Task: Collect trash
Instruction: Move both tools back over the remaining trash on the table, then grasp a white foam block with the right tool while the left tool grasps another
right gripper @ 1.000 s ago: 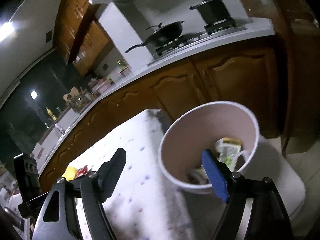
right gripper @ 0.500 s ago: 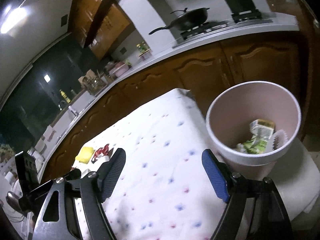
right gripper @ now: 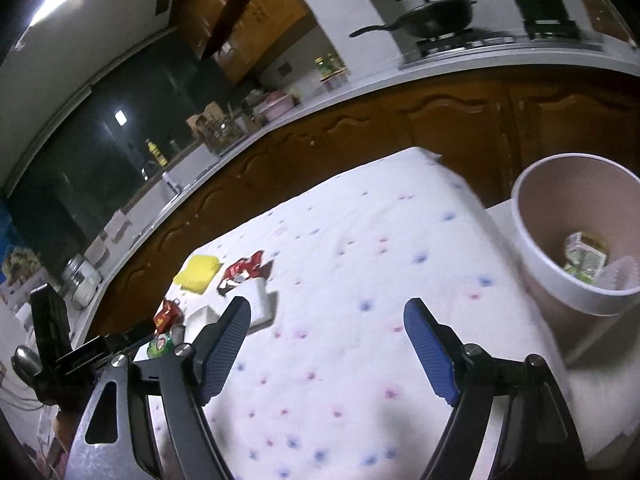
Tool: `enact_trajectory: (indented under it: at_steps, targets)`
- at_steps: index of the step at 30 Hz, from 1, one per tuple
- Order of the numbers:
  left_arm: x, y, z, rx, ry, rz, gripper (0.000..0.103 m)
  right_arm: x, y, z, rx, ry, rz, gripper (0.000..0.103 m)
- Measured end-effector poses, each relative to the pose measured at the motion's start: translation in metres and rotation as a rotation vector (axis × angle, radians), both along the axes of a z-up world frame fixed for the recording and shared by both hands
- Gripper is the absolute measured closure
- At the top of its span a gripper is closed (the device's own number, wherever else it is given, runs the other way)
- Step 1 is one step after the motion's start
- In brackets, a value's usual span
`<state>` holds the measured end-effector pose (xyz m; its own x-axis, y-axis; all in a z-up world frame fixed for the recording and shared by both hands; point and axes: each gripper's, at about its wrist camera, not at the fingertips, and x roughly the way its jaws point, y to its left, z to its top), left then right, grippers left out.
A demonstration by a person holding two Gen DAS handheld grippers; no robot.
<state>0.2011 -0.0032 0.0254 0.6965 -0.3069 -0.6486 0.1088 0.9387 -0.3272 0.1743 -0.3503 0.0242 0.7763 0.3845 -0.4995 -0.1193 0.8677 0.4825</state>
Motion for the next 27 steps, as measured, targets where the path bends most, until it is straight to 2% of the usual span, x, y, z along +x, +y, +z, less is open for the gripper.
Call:
enact_trajectory:
  at_steps: [6,12,16,18,22,27]
  targets:
    - [-0.010,0.025,-0.004,-0.002,0.004,0.019,0.046,0.013,0.033,-0.001,-0.021,0.003,0.064,0.022]
    - [-0.015,0.024,-0.007,0.001,0.015,-0.004,0.046,0.026,0.059,-0.004,-0.043,0.014,0.113,0.022]
    - [-0.002,0.027,0.000,0.021,0.003,-0.006,0.045,0.037,0.073,-0.008,-0.069,0.024,0.139,0.022]
    - [0.007,0.029,0.003,0.047,-0.003,0.006,0.039,0.044,0.080,-0.010,-0.077,0.032,0.152,0.022]
    - [0.030,0.039,0.004,0.106,0.020,0.036,0.039,0.057,0.096,-0.012,-0.105,0.044,0.182,0.022]
    - [0.049,0.048,0.000,0.124,0.040,0.043,0.039,0.081,0.125,-0.023,-0.160,0.070,0.245,0.023]
